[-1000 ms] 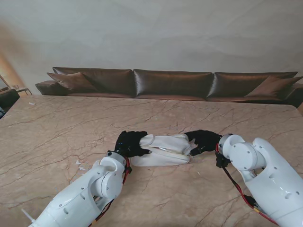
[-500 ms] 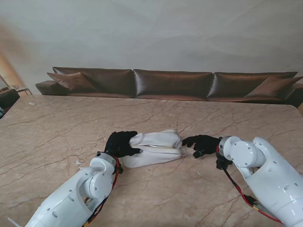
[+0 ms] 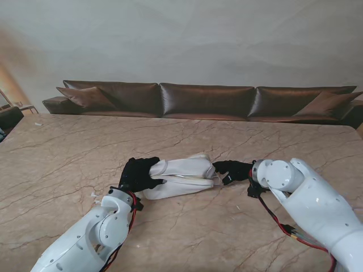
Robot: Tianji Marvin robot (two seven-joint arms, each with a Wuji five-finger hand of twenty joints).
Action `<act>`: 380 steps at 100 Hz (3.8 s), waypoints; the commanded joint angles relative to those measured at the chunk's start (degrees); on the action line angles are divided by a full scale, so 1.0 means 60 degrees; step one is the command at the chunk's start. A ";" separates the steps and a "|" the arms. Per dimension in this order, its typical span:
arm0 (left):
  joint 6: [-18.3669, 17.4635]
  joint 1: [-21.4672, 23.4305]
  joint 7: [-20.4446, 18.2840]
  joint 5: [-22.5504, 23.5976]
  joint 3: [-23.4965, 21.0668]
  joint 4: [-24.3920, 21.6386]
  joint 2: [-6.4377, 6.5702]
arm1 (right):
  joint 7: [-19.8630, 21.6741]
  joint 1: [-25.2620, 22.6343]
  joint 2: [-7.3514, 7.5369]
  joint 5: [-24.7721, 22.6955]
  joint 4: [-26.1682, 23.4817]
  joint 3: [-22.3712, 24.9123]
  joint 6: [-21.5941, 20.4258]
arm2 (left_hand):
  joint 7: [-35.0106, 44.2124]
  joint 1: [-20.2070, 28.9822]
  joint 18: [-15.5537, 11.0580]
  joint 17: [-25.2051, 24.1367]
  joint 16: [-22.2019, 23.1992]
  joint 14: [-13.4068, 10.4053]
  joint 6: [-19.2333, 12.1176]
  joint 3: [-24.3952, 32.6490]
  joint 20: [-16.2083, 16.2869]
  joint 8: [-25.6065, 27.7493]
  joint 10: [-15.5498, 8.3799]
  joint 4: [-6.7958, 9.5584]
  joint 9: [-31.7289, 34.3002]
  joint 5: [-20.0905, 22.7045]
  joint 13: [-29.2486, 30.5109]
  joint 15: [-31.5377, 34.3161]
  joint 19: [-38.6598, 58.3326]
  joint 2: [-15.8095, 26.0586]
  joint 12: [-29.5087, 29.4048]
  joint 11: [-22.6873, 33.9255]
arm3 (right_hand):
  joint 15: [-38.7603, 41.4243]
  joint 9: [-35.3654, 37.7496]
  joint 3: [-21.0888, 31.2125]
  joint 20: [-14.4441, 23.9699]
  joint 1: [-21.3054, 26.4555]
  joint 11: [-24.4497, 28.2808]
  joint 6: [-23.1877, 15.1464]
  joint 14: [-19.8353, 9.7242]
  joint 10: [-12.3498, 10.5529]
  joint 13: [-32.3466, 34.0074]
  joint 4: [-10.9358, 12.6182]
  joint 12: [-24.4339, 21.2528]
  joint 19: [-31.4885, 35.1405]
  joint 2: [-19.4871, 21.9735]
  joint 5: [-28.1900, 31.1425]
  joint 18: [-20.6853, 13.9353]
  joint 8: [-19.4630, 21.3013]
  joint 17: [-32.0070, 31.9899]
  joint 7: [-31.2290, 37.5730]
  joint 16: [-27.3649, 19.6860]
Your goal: Pack the cosmetics bag
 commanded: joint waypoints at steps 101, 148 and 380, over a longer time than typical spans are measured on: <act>0.0292 -0.0069 0.0017 0.0212 0.0060 -0.0033 -0.0079 | -0.0044 -0.0690 -0.0193 0.0492 -0.0283 0.0852 -0.0620 | 0.1767 0.3825 -0.0150 -0.0332 0.0541 -0.0142 -0.1634 0.2304 0.0416 0.0841 -0.1264 0.1778 0.0646 0.0909 0.1005 0.1438 -0.0110 0.2467 0.0293 0.1230 | 0.2121 0.5930 -0.2008 0.0807 0.0367 0.1802 -0.3906 -0.0084 -0.1310 0.4880 -0.2676 0.2235 0.3826 -0.0743 0.5046 0.0081 0.1608 0.2655 0.6186 0.1179; 0.0429 -0.0083 -0.0050 0.0170 0.0064 0.0029 -0.0079 | 0.0345 -0.0923 -0.0070 0.0364 -0.0662 0.1091 -0.0331 | 0.1774 0.3824 -0.0115 -0.0345 0.0525 -0.0081 -0.1536 0.2380 0.0481 0.0768 -0.1179 0.1766 0.0683 0.0954 0.1017 0.1432 -0.0165 0.2377 0.0268 0.1225 | 0.5045 0.7649 -0.1042 0.0637 0.1694 0.3300 -0.4043 0.0381 -0.1103 0.6311 -0.2068 0.4617 0.5844 -0.0700 0.6149 0.0239 0.3452 0.3758 0.6430 0.3279; 0.0596 -0.1241 -0.1207 0.1696 0.1680 0.1374 0.0429 | -0.0294 -0.3080 -0.1151 0.7078 -0.2369 0.3659 0.1865 | 0.1806 0.3825 0.0028 -0.0170 0.0459 -0.0165 -0.1607 0.2752 0.0258 0.0666 -0.1158 0.1635 0.0963 0.1204 0.1216 0.1711 -0.0141 0.2013 0.0469 0.1306 | 0.7630 0.7580 -0.1061 0.2088 -0.0418 0.4895 -0.2654 0.1157 -0.0242 0.6117 -0.1026 0.5315 0.7837 -0.0233 0.6476 0.0355 0.3505 0.3564 0.6844 0.5352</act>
